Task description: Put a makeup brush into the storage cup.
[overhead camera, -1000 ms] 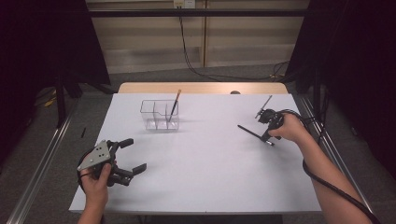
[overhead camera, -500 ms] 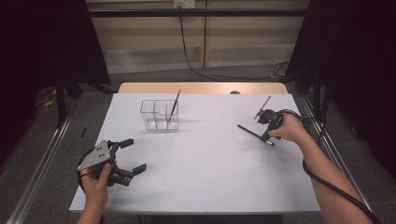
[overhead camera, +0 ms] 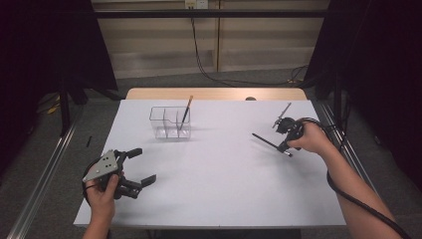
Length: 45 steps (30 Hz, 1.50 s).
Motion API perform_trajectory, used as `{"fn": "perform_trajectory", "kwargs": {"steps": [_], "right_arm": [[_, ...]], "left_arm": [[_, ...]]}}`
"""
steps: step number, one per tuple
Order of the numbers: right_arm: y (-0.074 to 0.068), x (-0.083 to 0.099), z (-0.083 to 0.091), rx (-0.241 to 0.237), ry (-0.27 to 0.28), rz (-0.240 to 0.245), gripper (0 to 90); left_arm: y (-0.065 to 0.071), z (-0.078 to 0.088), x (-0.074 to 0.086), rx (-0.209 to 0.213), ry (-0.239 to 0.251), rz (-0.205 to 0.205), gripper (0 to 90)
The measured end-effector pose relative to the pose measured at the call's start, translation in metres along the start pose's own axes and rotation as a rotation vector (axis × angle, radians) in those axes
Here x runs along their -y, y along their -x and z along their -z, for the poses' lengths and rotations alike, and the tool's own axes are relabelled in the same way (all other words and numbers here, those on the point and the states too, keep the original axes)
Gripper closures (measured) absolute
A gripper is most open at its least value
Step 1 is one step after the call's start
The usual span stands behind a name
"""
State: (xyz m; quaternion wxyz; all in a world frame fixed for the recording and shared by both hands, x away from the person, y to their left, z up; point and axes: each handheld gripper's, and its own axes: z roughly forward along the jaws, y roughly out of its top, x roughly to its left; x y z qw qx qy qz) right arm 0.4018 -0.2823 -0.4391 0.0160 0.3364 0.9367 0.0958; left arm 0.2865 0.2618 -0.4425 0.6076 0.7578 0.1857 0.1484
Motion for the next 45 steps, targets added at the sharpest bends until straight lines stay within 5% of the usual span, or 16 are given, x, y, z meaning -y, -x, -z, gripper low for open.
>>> {"fn": "perform_trajectory", "kwargs": {"steps": [45], "right_arm": [[-0.075,-0.032,0.021,-0.062,0.041,0.251,84.7]], "left_arm": [[0.0,-0.004,0.0,0.009,-0.025,0.014,0.0]]}}
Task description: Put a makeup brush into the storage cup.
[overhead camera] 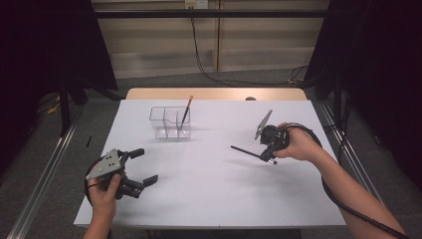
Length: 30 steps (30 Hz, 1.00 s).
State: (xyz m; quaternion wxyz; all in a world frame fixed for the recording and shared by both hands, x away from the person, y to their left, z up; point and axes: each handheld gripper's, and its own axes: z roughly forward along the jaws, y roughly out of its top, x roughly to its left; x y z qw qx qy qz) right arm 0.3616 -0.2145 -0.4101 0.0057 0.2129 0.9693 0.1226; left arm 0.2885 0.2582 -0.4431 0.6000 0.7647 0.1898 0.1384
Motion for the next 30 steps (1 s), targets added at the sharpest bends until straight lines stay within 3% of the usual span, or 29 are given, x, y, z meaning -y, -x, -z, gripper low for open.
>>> {"fn": "perform_trajectory", "kwargs": {"steps": [22,30], "right_arm": [[-0.031,-0.026,-0.001,-0.042,0.01,0.114,84.7],[-0.039,-0.032,-0.005,-0.065,0.007,0.126,84.7]], "left_arm": [[0.001,-0.005,-0.001,0.014,-0.011,0.001,0.0],[0.002,-0.009,-0.002,0.027,-0.023,-0.001,0.0]]}}
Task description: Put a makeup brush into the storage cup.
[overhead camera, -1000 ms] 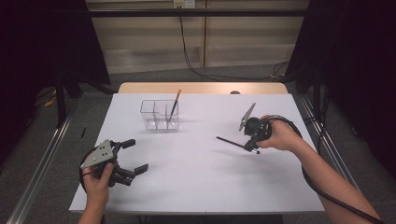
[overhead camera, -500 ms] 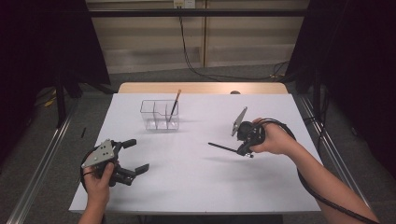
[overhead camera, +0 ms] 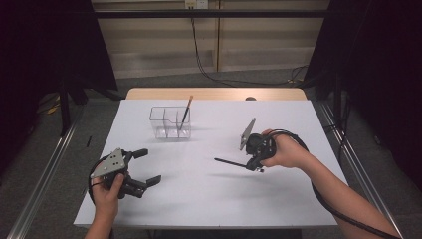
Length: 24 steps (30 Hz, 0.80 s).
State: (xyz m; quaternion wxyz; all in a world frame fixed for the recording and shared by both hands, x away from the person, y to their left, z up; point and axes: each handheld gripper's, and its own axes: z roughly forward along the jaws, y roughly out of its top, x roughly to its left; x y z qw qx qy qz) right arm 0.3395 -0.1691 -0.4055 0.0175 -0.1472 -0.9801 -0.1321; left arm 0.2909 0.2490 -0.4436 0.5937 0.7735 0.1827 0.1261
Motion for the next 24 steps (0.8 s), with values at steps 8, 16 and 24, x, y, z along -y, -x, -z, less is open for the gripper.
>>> {"fn": "perform_trajectory", "kwargs": {"steps": [8,16,24], "right_arm": [[-0.005,-0.004,-0.002,-0.012,0.005,0.022,84.7],[-0.011,-0.01,-0.004,-0.02,-0.001,0.041,84.7],[-0.013,-0.014,-0.006,-0.033,0.004,0.051,84.7]], "left_arm": [[0.003,-0.006,-0.004,0.019,0.0,0.0,0.0],[0.004,-0.011,-0.006,0.031,-0.003,0.006,0.0],[0.002,-0.012,-0.011,0.031,-0.008,-0.009,0.0]]}}
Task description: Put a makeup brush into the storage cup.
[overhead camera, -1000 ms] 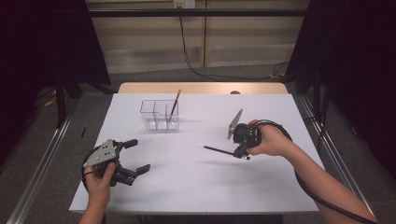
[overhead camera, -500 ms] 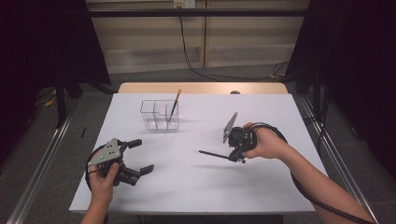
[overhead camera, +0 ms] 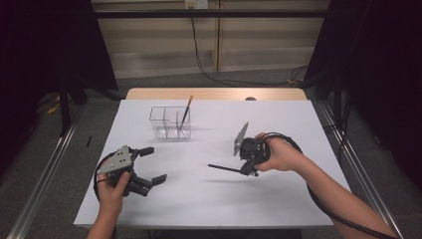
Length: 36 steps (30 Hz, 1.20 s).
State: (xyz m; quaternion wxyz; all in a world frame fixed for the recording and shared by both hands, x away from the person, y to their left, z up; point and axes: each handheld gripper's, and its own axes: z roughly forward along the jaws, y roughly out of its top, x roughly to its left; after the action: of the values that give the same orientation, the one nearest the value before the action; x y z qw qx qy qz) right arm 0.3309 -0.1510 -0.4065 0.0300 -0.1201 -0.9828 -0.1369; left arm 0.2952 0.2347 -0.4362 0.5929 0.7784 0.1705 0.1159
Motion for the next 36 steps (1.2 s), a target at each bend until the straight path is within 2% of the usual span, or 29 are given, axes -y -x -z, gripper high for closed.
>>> {"fn": "perform_trajectory", "kwargs": {"steps": [8,16,24,31,36], "right_arm": [[-0.003,-0.002,0.001,-0.001,-0.001,0.014,84.7],[-0.004,-0.005,0.002,-0.001,-0.002,0.023,84.7],[-0.006,-0.006,0.002,-0.006,-0.008,0.023,84.7],[-0.007,-0.007,0.001,-0.007,-0.013,0.036,84.7],[-0.008,-0.008,0.001,-0.009,-0.018,0.043,84.7]], "left_arm": [[0.0,-0.001,-0.001,0.003,-0.005,0.002,0.0],[0.001,-0.006,-0.008,0.005,-0.033,-0.008,0.0],[0.009,-0.026,-0.019,0.044,-0.108,-0.046,0.0],[0.012,-0.036,-0.023,0.073,-0.126,-0.05,0.0],[0.015,-0.046,-0.033,0.089,-0.162,-0.088,0.0]]}}
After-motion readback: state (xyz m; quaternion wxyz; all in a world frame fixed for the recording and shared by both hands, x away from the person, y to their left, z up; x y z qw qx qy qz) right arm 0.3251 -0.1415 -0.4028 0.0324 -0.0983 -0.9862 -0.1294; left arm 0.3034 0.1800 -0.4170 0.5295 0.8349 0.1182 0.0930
